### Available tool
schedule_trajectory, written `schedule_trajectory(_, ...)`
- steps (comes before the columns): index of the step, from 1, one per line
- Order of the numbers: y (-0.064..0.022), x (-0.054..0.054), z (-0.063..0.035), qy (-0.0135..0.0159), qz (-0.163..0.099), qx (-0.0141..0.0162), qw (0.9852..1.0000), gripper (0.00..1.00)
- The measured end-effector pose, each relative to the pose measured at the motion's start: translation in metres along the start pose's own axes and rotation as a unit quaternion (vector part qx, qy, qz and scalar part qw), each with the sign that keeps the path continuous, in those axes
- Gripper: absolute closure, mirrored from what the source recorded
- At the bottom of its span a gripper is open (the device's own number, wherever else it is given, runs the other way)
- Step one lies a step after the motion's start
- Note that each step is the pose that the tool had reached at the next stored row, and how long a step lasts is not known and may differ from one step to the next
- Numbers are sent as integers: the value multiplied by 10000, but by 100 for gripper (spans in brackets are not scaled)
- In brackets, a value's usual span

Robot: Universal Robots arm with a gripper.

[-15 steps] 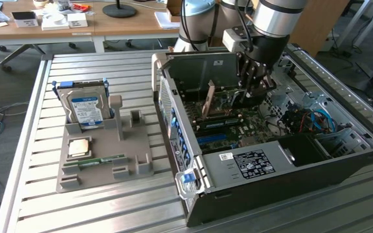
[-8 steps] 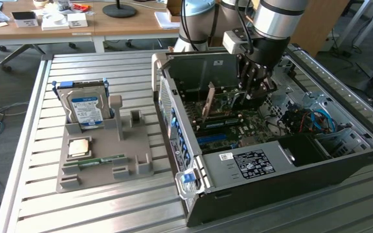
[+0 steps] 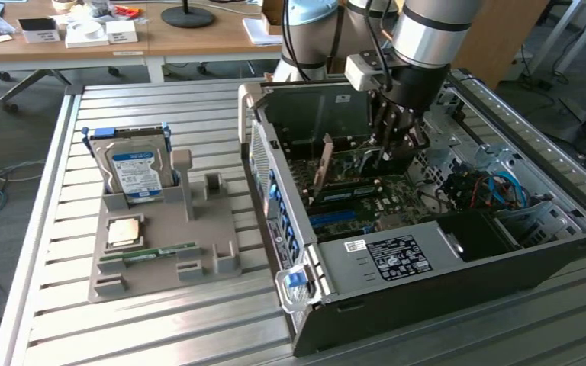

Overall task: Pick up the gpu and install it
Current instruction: 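Insert the gpu into the slot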

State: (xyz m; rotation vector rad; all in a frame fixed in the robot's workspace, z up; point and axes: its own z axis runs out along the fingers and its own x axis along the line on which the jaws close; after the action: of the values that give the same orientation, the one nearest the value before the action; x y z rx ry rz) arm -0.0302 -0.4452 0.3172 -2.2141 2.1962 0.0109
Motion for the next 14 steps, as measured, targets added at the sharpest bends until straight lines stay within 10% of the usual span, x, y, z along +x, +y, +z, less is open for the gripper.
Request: schedule_trajectory(14,29,1,69,0,0,0,10000,73)
